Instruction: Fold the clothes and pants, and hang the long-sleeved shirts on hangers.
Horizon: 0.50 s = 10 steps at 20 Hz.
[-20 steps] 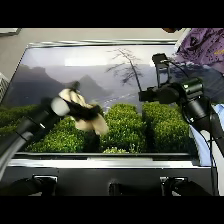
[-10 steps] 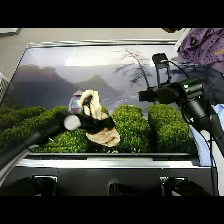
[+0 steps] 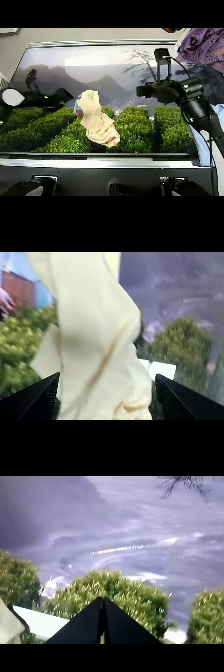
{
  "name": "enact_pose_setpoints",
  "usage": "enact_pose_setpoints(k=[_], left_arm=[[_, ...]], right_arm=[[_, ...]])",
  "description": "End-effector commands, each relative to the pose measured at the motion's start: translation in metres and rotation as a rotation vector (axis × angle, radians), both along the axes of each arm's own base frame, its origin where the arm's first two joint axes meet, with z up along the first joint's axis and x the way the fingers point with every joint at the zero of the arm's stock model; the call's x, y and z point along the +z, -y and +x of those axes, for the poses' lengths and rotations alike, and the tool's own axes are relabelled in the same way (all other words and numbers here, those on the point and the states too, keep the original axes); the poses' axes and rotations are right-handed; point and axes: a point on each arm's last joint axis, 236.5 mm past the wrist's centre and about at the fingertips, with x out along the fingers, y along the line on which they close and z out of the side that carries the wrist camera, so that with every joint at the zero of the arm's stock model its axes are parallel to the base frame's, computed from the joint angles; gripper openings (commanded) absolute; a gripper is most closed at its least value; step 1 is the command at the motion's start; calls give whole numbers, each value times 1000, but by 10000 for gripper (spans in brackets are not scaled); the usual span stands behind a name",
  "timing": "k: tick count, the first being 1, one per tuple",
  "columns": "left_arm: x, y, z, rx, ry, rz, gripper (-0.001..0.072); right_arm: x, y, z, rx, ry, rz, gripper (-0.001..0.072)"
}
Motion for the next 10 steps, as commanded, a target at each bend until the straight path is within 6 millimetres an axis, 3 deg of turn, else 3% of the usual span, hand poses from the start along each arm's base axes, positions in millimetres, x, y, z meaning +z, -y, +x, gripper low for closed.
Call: enact_pose_setpoints(k=[1, 2, 3, 4, 5, 7, 9, 10], left_arm=[[4, -41, 13, 96, 23, 7, 668], [4, -45, 14, 104, 24, 7, 668], [3, -47, 16, 109, 24, 9, 669], [1, -48, 16, 111, 18, 11, 669], [-3, -49, 17, 111, 10, 16, 669], [-12, -49, 18, 110, -11, 18, 669], [-23, -49, 19, 110, -40, 19, 669], [-30, -48, 20, 110, -57, 20, 669]], right_arm=[[-44, 1, -26, -29, -157, 14, 158], [-70, 2, -39, -30, -218, 11, 295], [-95, -2, -55, -33, -289, 32, 341], [-117, -12, -76, -47, -381, 93, 341], [-128, -34, -97, -45, -471, 205, 340], [-128, -76, -122, 25, -567, 400, 348], [-127, -94, -124, 31, -591, 501, 562], [-131, -98, -127, 40, -619, 513, 599]])
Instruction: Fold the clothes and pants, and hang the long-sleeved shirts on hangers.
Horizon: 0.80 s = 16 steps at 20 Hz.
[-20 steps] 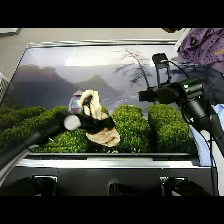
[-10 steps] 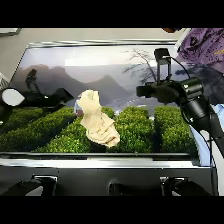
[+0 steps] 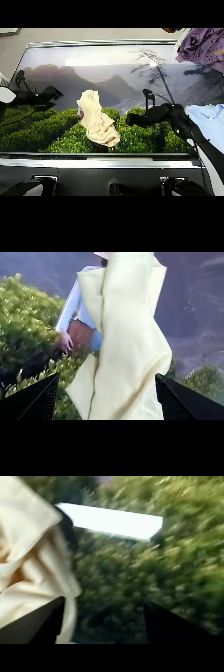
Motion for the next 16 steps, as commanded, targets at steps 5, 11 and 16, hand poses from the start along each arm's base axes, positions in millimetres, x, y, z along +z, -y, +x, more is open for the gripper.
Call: enact_pose_setpoints(k=[5, 11, 16], left_arm=[[-44, -2, 5, 4, -105, 2, 669], [-71, 9, 12, -58, -130, -23, 669], [-94, 23, 37, -54, -91, -96, 669]], right_arm=[[-31, -67, -40, 66, -292, 314, 607], [-51, -74, -52, 83, -393, 340, 406], [-48, -75, -60, 115, -412, 351, 31]])
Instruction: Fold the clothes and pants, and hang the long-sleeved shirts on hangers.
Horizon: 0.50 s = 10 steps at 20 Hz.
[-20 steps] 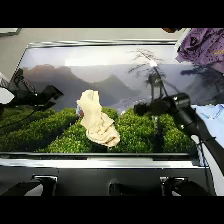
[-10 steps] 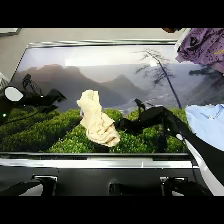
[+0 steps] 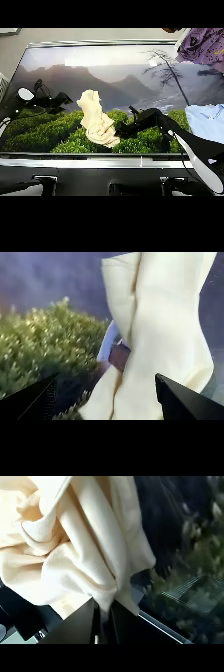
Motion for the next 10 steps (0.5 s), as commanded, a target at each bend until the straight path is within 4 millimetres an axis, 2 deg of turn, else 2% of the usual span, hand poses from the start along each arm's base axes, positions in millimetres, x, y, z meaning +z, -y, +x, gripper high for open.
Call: enact_pose_setpoints(k=[1, 4, 7, 10], left_arm=[[-14, 15, 24, 9, 52, -81, 669], [-27, 30, 45, 41, 85, -187, 668], [-41, 47, 62, 39, 102, -277, 667], [-57, 55, 72, 33, 84, -293, 657]], right_arm=[[3, -1, -4, 19, -4, 13, 31], [11, -1, 2, -4, 25, 11, 31], [15, -1, -2, 4, 17, 17, 31], [13, 1, -4, 13, 15, 6, 31]])
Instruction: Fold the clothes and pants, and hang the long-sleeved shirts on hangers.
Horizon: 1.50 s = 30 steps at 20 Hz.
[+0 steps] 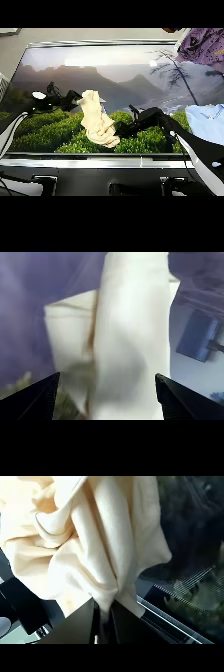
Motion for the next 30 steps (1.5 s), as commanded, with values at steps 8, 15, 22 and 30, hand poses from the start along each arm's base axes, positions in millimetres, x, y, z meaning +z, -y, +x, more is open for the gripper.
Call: enact_pose_setpoints(k=[8, 15, 22, 30], left_arm=[[62, 2, 46, -38, 178, -45, 10], [299, -85, -3, -50, 559, 347, 10], [435, -96, -183, 62, 729, 510, 12], [369, -126, -208, 120, 497, 587, 12]], right_arm=[[28, 25, 43, -47, 219, -127, 30], [282, 91, 120, -154, 950, -288, 30], [429, 128, 3, -201, 1228, -221, 31], [373, 116, 35, -199, 973, -257, 32]])
